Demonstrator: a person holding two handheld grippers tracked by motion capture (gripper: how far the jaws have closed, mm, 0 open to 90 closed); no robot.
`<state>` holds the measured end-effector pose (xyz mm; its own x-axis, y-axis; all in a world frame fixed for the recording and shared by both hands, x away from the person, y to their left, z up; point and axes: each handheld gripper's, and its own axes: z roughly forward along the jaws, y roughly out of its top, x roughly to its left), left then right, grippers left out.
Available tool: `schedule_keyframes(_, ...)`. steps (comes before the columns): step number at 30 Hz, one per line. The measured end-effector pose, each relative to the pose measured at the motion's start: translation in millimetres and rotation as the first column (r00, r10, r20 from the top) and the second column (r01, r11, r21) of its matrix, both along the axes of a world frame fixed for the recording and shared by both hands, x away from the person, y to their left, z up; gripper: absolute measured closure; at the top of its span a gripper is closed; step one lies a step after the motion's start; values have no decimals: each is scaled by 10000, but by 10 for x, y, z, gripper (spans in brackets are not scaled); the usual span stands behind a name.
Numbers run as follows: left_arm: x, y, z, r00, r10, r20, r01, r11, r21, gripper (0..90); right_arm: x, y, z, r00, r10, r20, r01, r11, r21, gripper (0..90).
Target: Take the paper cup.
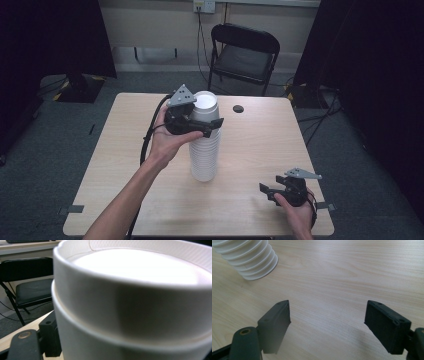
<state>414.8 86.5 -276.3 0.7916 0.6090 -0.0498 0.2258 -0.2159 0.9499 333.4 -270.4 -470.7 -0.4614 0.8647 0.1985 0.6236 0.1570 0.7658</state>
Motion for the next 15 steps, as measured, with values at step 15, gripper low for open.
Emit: schedule_keyframes(15, 6, 3, 16, 9999, 85, -140, -88, 9997, -220, 145, 10, -10, -13, 9999, -37, -93, 39, 9998, 177, 203)
